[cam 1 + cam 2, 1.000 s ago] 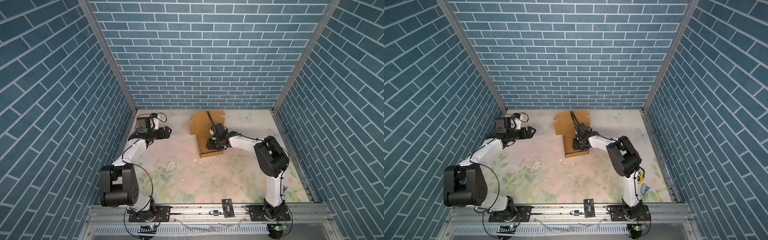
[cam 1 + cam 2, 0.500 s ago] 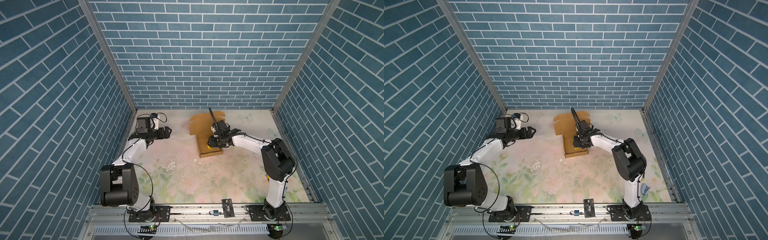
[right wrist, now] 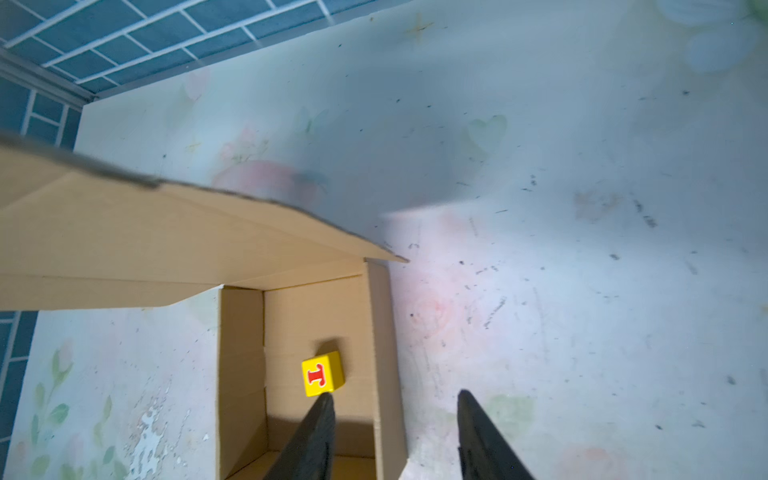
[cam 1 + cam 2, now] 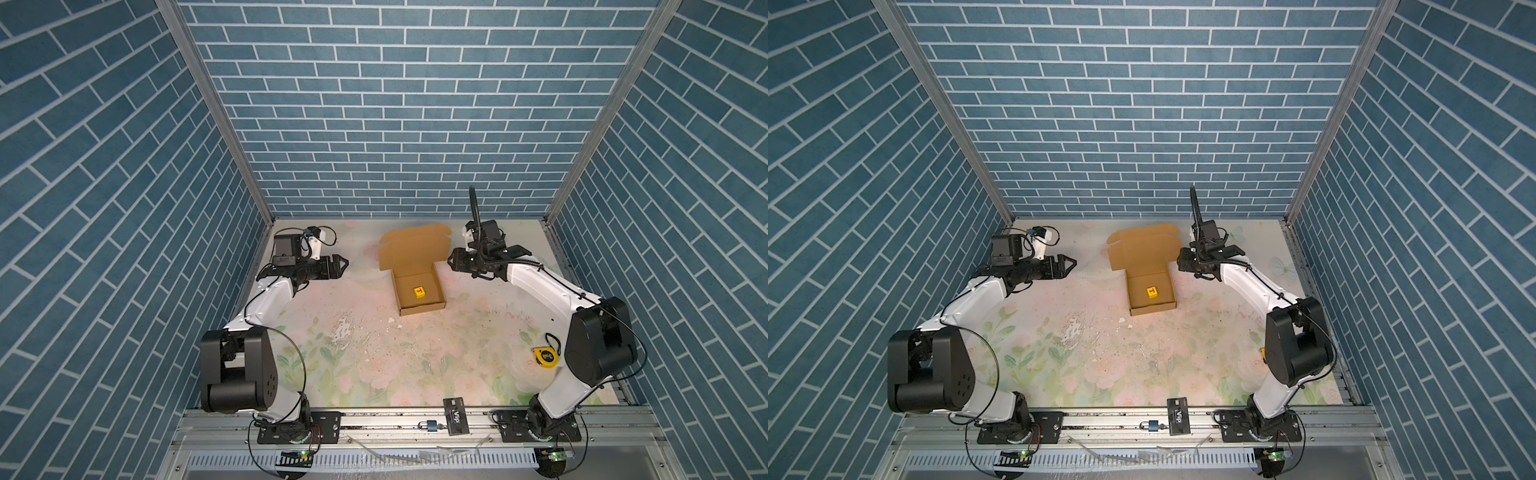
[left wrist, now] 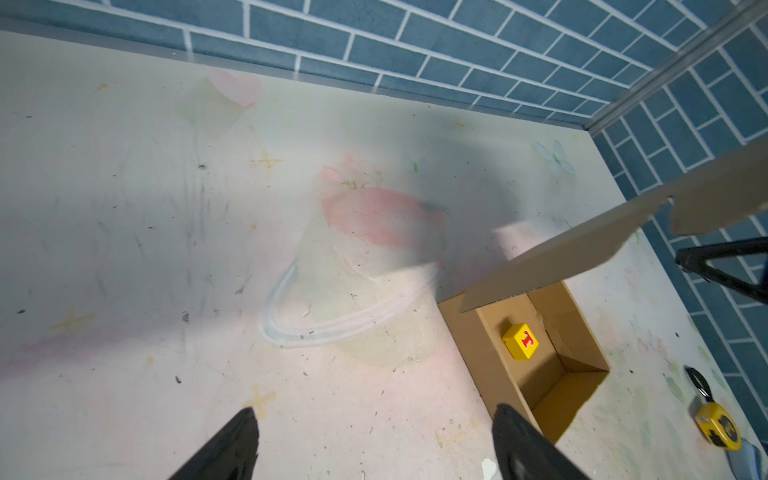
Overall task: Fold the paper box
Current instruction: 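Lift the right gripper out of the box and draw it back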
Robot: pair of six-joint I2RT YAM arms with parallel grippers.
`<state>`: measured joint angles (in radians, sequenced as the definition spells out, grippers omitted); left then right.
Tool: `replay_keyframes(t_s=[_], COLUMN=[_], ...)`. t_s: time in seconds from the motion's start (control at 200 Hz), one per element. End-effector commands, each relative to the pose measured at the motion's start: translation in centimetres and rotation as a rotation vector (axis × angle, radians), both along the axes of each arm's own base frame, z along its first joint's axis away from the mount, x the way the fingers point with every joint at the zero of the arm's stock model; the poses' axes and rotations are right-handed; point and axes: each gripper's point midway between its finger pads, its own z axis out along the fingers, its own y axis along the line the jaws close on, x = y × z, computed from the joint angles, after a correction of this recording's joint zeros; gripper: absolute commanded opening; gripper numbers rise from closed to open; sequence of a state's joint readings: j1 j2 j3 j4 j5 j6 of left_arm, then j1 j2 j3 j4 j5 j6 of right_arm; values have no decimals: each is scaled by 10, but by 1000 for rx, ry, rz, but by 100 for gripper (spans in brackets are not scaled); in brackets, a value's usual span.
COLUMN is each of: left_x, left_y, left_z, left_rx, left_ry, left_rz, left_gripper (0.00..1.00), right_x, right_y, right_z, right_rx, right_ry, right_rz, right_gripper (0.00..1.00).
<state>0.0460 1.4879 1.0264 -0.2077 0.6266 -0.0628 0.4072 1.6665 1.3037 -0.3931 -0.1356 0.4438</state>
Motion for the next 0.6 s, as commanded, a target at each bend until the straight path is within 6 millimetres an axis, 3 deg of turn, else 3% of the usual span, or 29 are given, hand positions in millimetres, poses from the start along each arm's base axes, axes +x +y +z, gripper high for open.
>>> replay_keyframes(t_s=[0.0,0.13,0.245,0.4,0.595], left_x=[-3,-13,-20,-18,-11], left_y=[-22,-48,-68,-75,-81], left_z=[9,19,19,28,42], left_rx=[-30,-17,3,3,60], left_ry=[-32,-45,-64,-79,-152], left_rz=[-116,-218,-299,-319,-388], left_gripper=[88,87,86,85,83], right_x=[2,33,62,91,98], right_y=[-16,-36,-41,-16,9], right_z=[-2,6,15,15,17], right_rx=[-36,-32,-10,70,190], right_ry=[2,-9,-83,-125,-166], right_rz=[43,47,81,228,337], right_gripper=[48,49,49,51,48])
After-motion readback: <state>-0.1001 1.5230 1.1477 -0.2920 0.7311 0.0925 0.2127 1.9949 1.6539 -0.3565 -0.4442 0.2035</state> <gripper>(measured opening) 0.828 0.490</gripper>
